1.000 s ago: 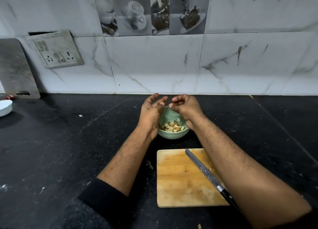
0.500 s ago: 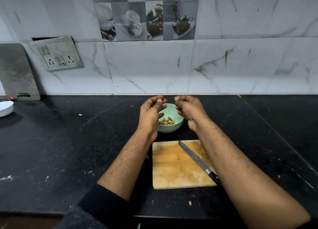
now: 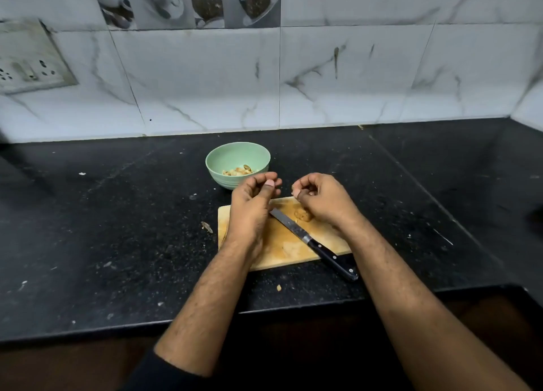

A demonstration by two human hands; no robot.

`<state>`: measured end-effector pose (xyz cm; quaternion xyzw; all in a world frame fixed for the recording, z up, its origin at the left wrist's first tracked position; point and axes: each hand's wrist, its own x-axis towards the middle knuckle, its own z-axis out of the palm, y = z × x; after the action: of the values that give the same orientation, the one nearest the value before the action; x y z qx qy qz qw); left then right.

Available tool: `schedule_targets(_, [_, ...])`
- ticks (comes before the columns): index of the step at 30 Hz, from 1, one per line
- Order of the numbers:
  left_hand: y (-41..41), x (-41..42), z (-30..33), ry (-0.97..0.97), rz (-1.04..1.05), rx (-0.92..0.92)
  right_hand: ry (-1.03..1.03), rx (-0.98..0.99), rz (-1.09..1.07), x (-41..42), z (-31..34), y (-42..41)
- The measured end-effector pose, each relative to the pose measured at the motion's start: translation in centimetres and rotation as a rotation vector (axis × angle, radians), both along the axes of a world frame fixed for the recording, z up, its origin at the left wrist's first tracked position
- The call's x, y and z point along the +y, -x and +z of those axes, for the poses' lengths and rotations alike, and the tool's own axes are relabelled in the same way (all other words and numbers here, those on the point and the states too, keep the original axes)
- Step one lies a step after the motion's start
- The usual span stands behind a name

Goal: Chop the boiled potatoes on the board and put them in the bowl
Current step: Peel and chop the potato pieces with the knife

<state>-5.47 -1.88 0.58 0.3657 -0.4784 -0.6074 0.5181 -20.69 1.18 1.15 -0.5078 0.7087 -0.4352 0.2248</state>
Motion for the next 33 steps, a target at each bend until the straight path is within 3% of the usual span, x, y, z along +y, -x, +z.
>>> schedule_targets(4, [-1.1,0.7,-0.2,0.008,0.021,-0.015,-0.204,0.254,0.107,0.7,-0.5,0.2])
schedule_targets(7, [-2.3,1.1,-0.3,-0.001,0.033,-0.033,-0.214,0.337,0.096,0.5,-0.5,0.2])
schedule_targets(13, [-5.5,1.8,-1.4,0.044,0.054,-0.131,-0.111,0.266,0.072,0.5,1.1,-1.4])
schedule_targets(18, [-7.8,2.5,-2.4,0.1,0.11,-0.261,-0.099,0.306,0.271,0.4,0.8,-7.1])
schedule_targets(23, [-9.6,2.8,-3.1,0.167,0.128,-0.323,-0.117,0.372,0.327,0.5,-0.6,-8.7])
schedule_targets(27, [-9.7,2.9,-3.2,0.273,0.062,-0.47,-0.094,0.328,0.364,1.1,0.0,-7.9])
schedule_targets(30, [-8.7,2.8,-3.2,0.326,0.026,-0.652,-0.018,0.409,0.209,2.4,0.7,-6.4])
schedule_targets(33, [-7.5,2.4,-3.4,0.369,0.036,-0.818,-0.151,0.509,0.119,4.0,0.7,-4.3])
